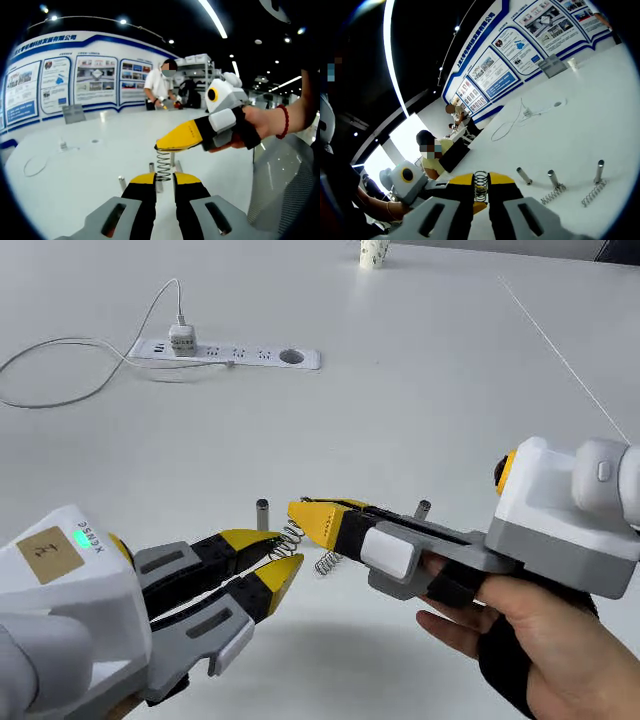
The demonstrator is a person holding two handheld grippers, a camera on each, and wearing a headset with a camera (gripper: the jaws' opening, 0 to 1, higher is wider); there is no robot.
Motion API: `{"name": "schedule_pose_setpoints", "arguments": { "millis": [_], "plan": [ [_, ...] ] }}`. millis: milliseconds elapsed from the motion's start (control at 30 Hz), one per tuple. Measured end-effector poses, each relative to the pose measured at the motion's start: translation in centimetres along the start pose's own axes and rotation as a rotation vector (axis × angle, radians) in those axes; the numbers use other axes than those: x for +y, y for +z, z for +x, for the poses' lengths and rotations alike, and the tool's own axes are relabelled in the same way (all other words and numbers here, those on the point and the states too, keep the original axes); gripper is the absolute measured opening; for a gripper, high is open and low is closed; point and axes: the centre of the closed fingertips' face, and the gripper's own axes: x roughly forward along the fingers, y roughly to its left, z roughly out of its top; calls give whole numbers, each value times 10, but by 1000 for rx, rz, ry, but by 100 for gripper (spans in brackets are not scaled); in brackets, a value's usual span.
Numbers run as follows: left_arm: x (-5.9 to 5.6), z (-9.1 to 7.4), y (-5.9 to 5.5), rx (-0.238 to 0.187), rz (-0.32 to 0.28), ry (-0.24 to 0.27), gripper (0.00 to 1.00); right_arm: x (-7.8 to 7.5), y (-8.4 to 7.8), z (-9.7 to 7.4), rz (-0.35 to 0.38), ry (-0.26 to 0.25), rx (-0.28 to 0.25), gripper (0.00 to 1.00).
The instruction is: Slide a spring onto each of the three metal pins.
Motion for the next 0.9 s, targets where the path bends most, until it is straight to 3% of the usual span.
{"name": "schedule_pose_setpoints", "arguments": {
  "millis": [300, 367, 467, 633, 900],
  "plan": [
    [4, -1, -15, 44, -36, 20, 21, -7, 8, 9, -106, -42, -25, 11],
    [5, -1, -19, 53, -39, 22, 22, -9, 10, 12, -183, -56, -26, 11],
    [6, -2, -24, 66, -44, 27, 25, -9, 11, 18, -241, -68, -30, 11],
    [11, -3, -28, 70, -55, 49, 28, -9, 10, 29, -350, -74, -16, 11],
    [14, -4, -33, 81, -50, 59, 36, -18, 14, 42, -446, -102, -11, 11]
  ]
}}
